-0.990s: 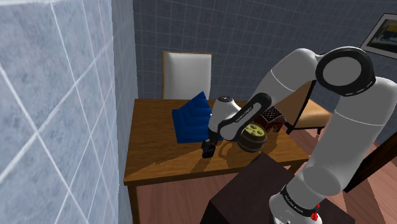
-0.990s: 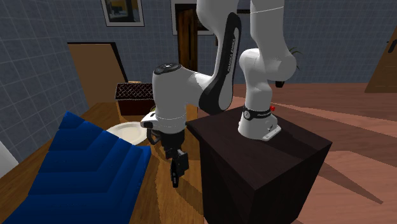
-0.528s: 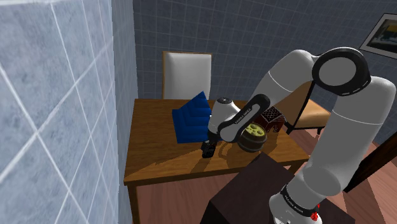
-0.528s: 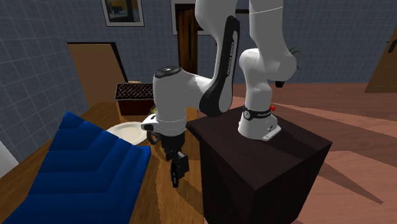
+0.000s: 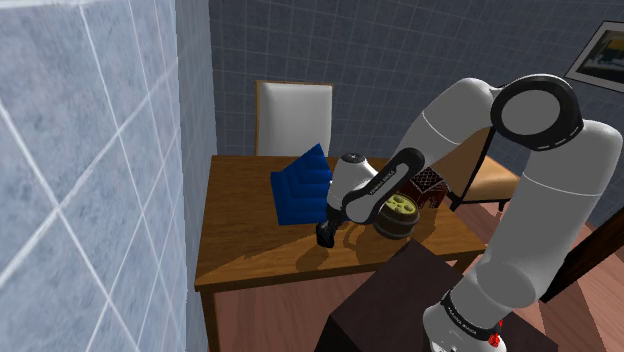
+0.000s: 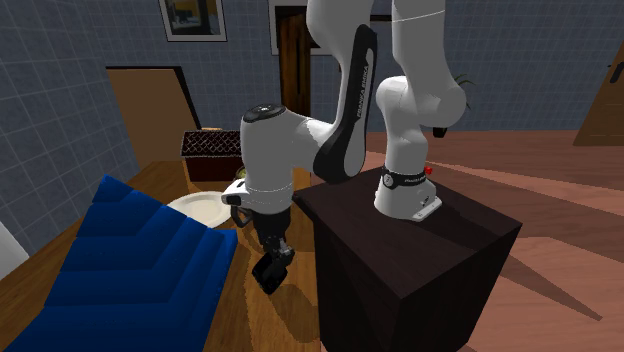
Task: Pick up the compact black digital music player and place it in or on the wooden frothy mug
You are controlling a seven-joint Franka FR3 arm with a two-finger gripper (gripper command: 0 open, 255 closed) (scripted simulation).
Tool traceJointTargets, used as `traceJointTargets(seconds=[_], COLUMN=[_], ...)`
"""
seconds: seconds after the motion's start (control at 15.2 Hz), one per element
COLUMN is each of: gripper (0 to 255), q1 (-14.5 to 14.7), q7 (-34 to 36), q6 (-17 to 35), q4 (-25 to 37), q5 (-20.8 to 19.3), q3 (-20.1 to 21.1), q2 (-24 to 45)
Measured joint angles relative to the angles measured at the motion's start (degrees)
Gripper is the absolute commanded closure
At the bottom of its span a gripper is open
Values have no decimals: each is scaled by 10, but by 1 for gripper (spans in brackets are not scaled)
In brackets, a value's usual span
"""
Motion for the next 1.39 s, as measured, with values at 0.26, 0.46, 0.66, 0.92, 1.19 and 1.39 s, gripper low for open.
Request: traceJointTargets(seconds=[0.26,0.46,0.66,0.92,1.19,1.39], gripper=[255,255,255,255,255,255], q1=[-1,-6,-11,-12,-13,-11], q7=[-2,-14,-27,-41,-55,-62], q6=[-4,-25,-47,-81,-113,-141], q4=[-1,-4,-7,-4,-3,0], q5=[3,19,36,56,73,85], q3=[2,10,16,22,25,27], q2=[-5,-29,-55,-87,-119,-145])
